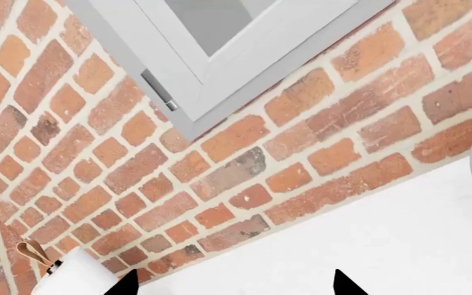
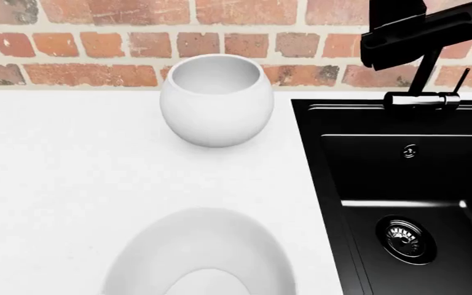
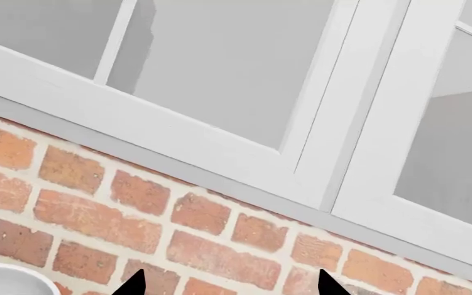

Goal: Stack the bowls in the sink.

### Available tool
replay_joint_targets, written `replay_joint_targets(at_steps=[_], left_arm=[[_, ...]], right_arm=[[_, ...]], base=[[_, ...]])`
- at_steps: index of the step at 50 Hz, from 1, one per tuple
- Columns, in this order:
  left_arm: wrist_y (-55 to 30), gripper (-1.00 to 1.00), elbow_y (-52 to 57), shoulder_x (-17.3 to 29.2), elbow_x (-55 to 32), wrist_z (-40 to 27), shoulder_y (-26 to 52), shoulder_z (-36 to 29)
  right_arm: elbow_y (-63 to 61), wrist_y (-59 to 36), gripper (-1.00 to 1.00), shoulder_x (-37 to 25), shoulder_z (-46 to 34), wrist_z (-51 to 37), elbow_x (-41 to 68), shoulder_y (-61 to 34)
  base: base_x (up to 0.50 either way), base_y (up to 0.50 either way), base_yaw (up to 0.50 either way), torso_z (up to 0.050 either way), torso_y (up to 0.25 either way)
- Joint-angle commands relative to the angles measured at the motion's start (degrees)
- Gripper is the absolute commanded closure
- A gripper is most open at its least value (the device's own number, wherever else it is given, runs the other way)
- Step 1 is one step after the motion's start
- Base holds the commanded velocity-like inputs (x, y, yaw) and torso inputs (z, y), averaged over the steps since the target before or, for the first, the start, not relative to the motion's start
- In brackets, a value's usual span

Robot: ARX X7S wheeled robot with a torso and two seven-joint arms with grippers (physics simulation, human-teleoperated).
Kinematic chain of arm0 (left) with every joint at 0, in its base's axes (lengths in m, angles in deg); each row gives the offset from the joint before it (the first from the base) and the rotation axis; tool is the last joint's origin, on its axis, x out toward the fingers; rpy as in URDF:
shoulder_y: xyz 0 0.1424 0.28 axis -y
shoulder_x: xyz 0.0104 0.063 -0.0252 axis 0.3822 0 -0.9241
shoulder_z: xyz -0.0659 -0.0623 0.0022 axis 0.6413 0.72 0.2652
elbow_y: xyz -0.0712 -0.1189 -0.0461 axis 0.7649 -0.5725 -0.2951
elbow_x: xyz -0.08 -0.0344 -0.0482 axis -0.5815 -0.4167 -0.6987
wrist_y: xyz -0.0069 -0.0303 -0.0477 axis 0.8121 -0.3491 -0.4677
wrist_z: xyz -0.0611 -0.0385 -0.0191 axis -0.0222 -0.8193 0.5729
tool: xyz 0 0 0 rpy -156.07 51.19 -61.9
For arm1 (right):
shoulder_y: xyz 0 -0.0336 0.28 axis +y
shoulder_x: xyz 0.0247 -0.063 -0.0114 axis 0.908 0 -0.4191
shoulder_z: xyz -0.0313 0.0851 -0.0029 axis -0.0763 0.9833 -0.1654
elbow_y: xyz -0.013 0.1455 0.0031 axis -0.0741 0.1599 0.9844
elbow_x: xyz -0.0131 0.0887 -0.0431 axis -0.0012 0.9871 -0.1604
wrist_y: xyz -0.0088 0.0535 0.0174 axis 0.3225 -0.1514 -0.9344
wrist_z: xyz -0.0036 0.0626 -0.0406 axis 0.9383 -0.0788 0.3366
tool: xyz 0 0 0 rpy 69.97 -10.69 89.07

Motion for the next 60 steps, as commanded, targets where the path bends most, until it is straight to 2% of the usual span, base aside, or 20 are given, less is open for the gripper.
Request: replay_joint_targets(at_steps=[1, 12, 23, 33, 40, 49, 57, 60], left_arm=[[-0.10, -1.00, 0.07, 0.46, -0.24, 0.00, 0.07, 0.56], [-0.14, -1.00, 0.50, 1.02, -0.36, -0.01, 0.07, 0.64], [-0.20, -1.00, 0.64, 1.26, -0.40, 0.00, 0.07, 0.67], [-0.25, -1.00, 0.73, 1.41, -0.80, 0.00, 0.07, 0.45], [-0.29, -1.00, 0.61, 1.42, -1.02, 0.00, 0.07, 0.66], [0.26, -1.00, 1.04, 1.78, -1.60, 0.00, 0.06, 0.54], [0.77, -1.00, 1.77, 2.54, -2.15, 0.00, 0.06, 0.31], [0.73, -1.00, 1.55, 2.60, -2.18, 0.00, 0.06, 0.59]], right_arm=[[0.71, -1.10, -1.00, 2.25, -1.44, -1.09, 1.21, -3.09], [7.84, -3.54, -1.00, 11.24, -5.27, -1.00, 1.76, -10.70], [24.11, -1.05, -1.00, 20.11, -7.83, -0.33, 2.73, -14.22], [42.40, -1.51, -1.00, 30.53, -11.65, 13.08, -5.28, -18.04], [56.37, 3.77, -1.00, 36.30, -10.47, 20.12, -5.92, -16.76], [69.51, 10.38, -1.00, 41.09, -13.35, 31.10, -13.16, -13.13], [76.04, 11.10, -1.00, 43.54, -15.75, 36.42, -15.23, -10.71], [77.30, 10.82, -1.00, 44.03, -15.67, 35.94, -14.52, -9.91]], base=[[0.00, 0.00, 0.00, 0.000, 0.000], [0.00, 0.00, 0.00, 0.000, 0.000], [0.00, 0.00, 0.00, 0.000, 0.000], [0.00, 0.00, 0.00, 0.000, 0.000], [0.00, 0.00, 0.00, 0.000, 0.000], [0.00, 0.00, 0.00, 0.000, 0.000], [0.00, 0.00, 0.00, 0.000, 0.000], [0.00, 0.00, 0.00, 0.000, 0.000]])
